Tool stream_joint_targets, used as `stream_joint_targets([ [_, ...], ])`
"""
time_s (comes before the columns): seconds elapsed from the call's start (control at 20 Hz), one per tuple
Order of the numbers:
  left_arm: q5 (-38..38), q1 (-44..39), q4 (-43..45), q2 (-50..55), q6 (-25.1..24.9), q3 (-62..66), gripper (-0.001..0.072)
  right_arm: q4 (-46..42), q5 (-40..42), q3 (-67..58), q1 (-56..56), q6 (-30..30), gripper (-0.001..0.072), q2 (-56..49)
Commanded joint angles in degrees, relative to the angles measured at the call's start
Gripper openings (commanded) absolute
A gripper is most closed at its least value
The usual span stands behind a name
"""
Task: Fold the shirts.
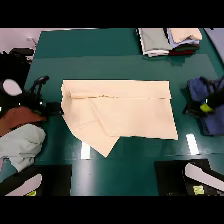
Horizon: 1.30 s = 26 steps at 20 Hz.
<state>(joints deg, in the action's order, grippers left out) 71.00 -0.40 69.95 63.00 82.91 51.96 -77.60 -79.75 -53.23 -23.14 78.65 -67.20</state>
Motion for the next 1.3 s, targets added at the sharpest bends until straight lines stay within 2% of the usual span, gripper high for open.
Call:
stream_joint_targets([
  [0.0,-1.2,0.0,-0.2,-9.0,2.4,-10.4,0.0466,1.5,-0.3,12.7,-4.5,-1.2,0.0469,4.8],
  [0.15,-1.8,0.0,-3.0,-11.3,2.4,-13.7,0.0466,7.7,1.5,18.9,-6.0,-3.3,0.0468,4.9],
  [0.3,-2.5,0.0,-4.6,-11.5,2.3,-15.1,0.0466,9.5,4.3,22.7,-3.9,-3.3,0.0464,4.9],
  [0.4,-2.8,0.0,-4.6,-11.5,2.3,-15.3,0.0466,10.7,5.0,23.6,-1.5,-3.3,0.0431,4.9],
  [0.45,-2.9,0.0,-4.7,-11.5,2.3,-15.3,0.0466,10.6,5.2,23.5,0.3,-3.3,0.0316,4.9],
  [0.5,-2.9,0.0,-4.9,-11.5,2.3,-15.3,0.0466,10.4,5.2,22.9,2.0,-3.6,0.0134,4.9],
  [0.55,-2.9,-0.5,-5.4,-11.5,2.4,-15.3,0.0466,10.0,5.2,22.0,3.5,-3.7,0.0019,4.9],
  [0.65,-3.5,-3.9,-5.8,-11.5,3.1,-15.9,0.0466,10.1,4.7,18.7,5.9,-3.7,0.0019,4.9],
  [0.9,-8.0,-14.4,-8.0,-11.5,8.8,-21.9,0.0468,10.1,2.8,11.1,9.5,-3.1,0.0019,4.9],
  [1.05,-10.1,-17.4,-14.2,-11.5,8.8,-25.3,0.0468,10.1,2.9,9.9,10.9,-3.1,0.0019,4.9],
  [1.25,-17.1,-20.7,-16.6,-11.3,12.9,-28.4,0.0468,10.1,2.9,10.0,11.3,-3.1,0.0019,4.9],
])
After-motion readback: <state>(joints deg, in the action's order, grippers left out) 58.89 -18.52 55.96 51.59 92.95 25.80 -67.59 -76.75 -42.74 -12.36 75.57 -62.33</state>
